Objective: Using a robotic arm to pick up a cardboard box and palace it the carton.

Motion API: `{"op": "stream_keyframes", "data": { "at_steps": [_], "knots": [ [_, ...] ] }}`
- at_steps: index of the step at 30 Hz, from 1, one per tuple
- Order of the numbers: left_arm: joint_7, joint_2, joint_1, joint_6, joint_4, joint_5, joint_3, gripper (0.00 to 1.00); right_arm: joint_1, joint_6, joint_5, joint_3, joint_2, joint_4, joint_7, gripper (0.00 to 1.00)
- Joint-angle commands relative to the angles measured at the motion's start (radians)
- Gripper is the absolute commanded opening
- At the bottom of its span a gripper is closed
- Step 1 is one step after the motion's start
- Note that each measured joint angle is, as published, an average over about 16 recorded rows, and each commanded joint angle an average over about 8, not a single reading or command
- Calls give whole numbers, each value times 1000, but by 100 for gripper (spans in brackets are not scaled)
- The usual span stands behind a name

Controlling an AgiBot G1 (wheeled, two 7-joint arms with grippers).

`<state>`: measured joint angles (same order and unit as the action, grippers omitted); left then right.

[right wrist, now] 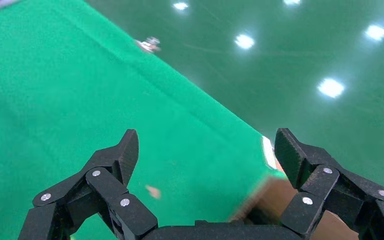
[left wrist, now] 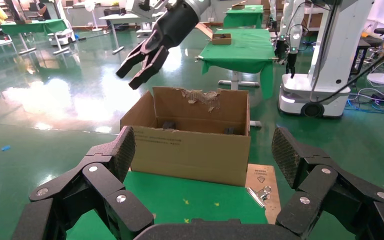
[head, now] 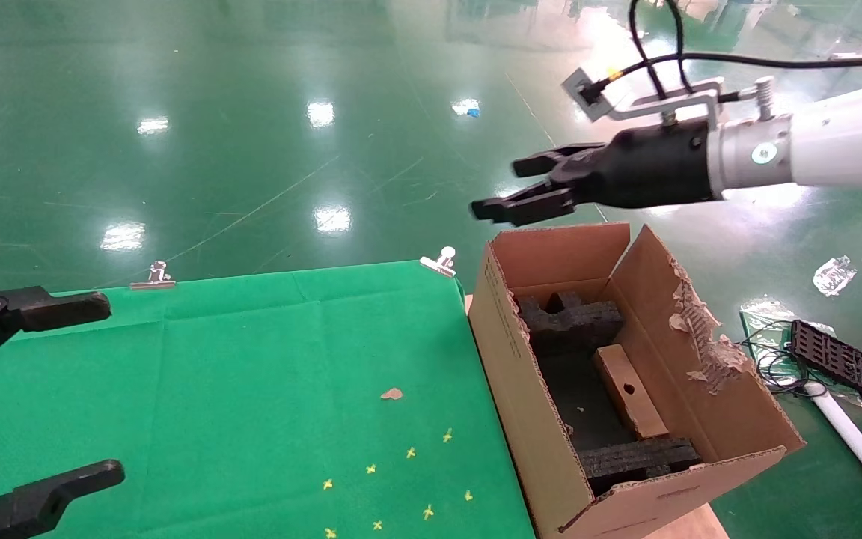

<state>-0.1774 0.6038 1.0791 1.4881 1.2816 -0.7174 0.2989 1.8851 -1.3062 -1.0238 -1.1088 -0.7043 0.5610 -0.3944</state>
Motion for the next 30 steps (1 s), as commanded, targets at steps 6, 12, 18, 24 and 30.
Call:
{"op": "stream_keyframes", "data": {
  "at_steps": [6,12,18,24,30],
  "knots": [
    [0,0,0,0,0,0,0,100,-141,-33,51,144,16,126,36,100],
    [0,0,0,0,0,0,1,100,-262,-61,95,268,30,234,67,100],
    [1,0,0,0,0,1,1,100,-382,-89,138,391,44,341,98,100],
    [1,-1,0,-1,0,1,1,100,-504,-118,182,515,58,449,128,100],
    [1,-1,0,-1,0,1,2,100,-624,-146,226,638,72,557,159,100]
  ]
}}
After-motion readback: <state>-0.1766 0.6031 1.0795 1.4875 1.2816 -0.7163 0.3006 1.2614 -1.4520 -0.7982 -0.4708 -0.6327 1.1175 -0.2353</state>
